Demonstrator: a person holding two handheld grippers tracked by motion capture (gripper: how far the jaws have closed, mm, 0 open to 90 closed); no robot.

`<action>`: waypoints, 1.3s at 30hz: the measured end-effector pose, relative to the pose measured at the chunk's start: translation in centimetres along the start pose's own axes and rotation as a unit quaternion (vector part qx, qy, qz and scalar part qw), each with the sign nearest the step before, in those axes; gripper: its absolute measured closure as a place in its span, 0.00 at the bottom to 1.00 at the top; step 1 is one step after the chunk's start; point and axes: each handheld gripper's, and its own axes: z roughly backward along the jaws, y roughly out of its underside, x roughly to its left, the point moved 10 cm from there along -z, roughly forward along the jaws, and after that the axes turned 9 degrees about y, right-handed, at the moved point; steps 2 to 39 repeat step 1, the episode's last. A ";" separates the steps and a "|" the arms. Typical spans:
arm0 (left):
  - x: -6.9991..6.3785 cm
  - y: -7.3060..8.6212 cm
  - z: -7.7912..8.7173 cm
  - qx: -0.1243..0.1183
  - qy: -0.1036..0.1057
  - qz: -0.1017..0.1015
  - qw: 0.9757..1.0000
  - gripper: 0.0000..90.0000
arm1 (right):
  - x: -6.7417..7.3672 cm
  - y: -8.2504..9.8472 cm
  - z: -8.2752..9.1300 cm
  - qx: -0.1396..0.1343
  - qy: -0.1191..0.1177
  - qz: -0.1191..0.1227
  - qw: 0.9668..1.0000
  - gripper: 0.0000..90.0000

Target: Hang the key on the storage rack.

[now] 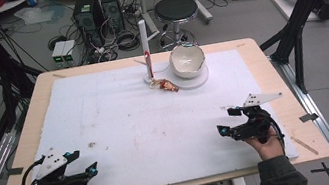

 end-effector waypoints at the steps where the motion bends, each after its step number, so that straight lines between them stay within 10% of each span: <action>1: 0.0 0.0 -0.1 -0.001 0.000 0.001 1.000 0.30 | 0.1 0.0 0.0 0.000 -0.002 -0.001 1.000 0.13; 39: 0.0 0.0 -0.1 -0.001 0.000 0.001 1.000 0.30 | 0.1 0.0 0.0 0.000 -0.002 -0.001 1.000 0.13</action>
